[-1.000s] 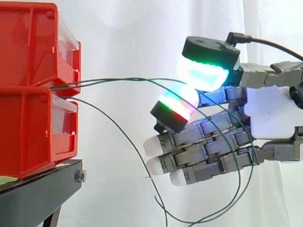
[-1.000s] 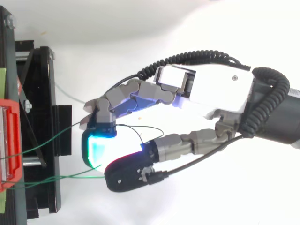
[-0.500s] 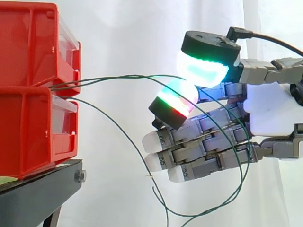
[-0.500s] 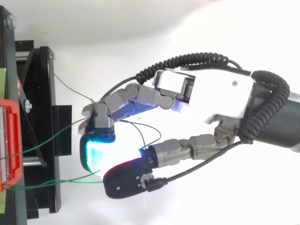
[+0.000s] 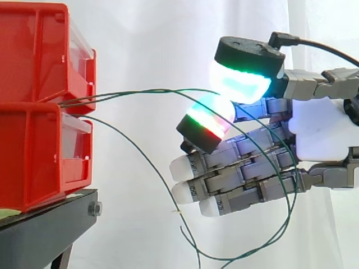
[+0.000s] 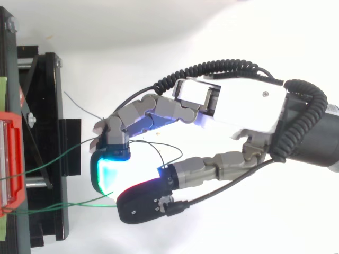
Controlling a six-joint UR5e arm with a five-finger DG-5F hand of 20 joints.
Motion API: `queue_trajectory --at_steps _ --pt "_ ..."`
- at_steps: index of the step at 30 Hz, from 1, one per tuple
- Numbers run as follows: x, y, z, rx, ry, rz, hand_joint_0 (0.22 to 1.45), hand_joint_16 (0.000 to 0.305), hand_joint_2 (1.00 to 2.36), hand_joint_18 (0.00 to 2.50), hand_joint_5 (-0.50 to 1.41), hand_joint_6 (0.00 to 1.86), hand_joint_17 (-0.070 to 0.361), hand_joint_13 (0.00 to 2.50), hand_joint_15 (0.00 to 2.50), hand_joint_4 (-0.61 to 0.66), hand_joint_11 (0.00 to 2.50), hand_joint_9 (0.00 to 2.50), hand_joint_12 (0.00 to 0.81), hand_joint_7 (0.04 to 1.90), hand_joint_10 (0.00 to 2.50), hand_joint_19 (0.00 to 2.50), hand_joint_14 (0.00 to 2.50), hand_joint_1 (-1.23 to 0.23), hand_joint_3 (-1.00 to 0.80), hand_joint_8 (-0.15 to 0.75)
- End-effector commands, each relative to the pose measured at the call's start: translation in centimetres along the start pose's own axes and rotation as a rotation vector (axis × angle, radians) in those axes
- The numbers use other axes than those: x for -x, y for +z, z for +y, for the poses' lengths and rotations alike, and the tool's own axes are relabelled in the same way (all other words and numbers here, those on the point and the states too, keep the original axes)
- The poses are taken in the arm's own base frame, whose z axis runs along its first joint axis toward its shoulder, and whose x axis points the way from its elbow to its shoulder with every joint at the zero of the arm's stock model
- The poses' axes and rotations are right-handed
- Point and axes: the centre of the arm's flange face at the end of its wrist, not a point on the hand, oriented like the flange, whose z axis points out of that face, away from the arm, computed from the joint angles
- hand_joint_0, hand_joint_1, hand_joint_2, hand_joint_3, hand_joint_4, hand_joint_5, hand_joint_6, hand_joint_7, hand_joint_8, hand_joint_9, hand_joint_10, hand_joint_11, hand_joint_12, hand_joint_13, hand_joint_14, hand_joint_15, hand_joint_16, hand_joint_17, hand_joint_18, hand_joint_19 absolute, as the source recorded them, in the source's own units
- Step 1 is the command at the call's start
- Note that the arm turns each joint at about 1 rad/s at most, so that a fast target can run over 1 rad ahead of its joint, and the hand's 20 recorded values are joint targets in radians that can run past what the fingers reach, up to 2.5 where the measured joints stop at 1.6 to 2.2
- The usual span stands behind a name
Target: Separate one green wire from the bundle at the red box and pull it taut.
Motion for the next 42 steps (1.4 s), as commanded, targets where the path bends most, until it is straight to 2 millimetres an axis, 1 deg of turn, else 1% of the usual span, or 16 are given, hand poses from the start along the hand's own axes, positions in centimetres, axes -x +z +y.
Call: queue_trajectory --at_steps 1,11,18,28,42 --pt "0.00 -0.01 -0.01 -0.001 0.000 0.000 0.60 0.049 1.02 0.35 -0.18 0.87 0.110 0.40 0.12 0.05 0.32 0.63 0.335 1.13 0.01 0.12 0.00 -0.70 -0.06 0.251" --pt "0.00 0.00 0.01 0.000 0.000 0.000 0.60 0.051 1.02 0.26 -0.17 0.88 0.114 0.33 0.10 0.04 0.31 0.61 0.338 1.13 0.01 0.08 0.00 -0.70 -0.07 0.251" --pt "-0.01 -0.01 -0.01 -0.001 0.000 0.002 0.60 0.051 1.02 0.25 -0.17 0.87 0.114 0.31 0.09 0.05 0.32 0.61 0.338 1.14 0.01 0.07 0.00 -0.70 -0.07 0.252" --pt "0.00 -0.01 -0.01 -0.001 0.000 0.000 0.60 0.051 1.02 0.17 -0.18 0.87 0.115 0.25 0.05 0.04 0.34 0.61 0.343 1.13 0.01 0.03 0.00 -0.71 -0.07 0.247" --pt "0.00 0.00 0.01 0.000 0.000 0.000 0.60 0.050 1.02 0.23 -0.18 0.87 0.113 0.27 0.06 0.04 0.37 0.65 0.344 1.14 0.01 0.07 0.00 -0.70 -0.07 0.254"
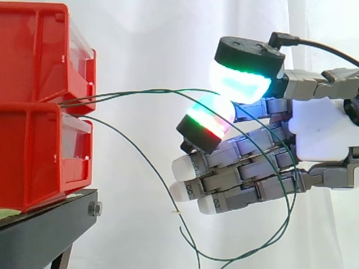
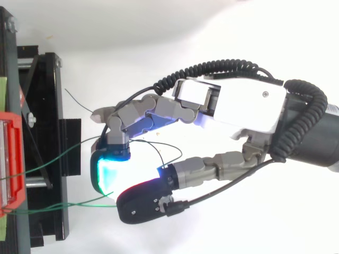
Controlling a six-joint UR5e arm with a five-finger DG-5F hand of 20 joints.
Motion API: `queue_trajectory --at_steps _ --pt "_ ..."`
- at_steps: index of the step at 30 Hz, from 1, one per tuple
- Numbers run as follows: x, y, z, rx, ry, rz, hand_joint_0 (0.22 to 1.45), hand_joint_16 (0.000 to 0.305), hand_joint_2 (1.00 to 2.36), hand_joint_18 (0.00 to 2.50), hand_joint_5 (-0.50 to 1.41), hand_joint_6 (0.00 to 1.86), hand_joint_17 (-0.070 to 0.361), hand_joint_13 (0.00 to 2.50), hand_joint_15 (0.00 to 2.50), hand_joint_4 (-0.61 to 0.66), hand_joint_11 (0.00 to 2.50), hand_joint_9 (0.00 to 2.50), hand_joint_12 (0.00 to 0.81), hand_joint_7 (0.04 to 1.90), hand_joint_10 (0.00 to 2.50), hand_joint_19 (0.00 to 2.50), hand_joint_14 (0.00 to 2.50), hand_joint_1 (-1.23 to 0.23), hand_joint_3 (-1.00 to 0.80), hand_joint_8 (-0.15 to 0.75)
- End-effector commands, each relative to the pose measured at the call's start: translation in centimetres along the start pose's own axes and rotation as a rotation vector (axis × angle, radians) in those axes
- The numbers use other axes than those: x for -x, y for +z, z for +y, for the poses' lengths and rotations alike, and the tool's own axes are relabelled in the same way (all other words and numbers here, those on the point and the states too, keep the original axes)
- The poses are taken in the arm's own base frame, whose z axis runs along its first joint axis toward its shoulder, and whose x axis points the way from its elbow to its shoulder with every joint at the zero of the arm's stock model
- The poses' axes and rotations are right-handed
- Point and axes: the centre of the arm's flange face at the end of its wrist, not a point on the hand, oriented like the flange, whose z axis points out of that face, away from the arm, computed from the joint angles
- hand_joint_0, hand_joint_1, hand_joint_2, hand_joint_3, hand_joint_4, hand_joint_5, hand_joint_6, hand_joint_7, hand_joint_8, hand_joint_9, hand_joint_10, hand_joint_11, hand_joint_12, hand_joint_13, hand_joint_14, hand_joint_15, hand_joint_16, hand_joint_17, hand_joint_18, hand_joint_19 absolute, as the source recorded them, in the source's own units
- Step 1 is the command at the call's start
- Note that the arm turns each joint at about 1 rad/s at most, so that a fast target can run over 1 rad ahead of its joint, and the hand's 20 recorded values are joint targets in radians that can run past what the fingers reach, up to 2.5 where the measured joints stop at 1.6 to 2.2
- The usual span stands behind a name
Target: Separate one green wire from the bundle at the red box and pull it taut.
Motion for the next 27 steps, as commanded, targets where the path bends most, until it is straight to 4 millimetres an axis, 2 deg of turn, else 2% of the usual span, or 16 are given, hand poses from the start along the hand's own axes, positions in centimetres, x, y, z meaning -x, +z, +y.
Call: queue_trajectory --at_steps 1,27 --pt "0.00 0.01 0.00 0.001 0.000 0.000 0.60 0.050 1.02 0.23 -0.18 0.87 0.113 0.27 0.06 0.04 0.37 0.65 0.344 1.14 0.01 0.07 0.00 -0.70 -0.07 0.254" --pt "0.01 -0.01 -0.01 -0.001 0.000 0.000 0.60 0.049 1.02 0.29 -0.18 0.87 0.111 0.28 0.06 0.04 0.39 0.66 0.346 1.16 0.01 0.11 0.00 -0.70 -0.07 0.258"
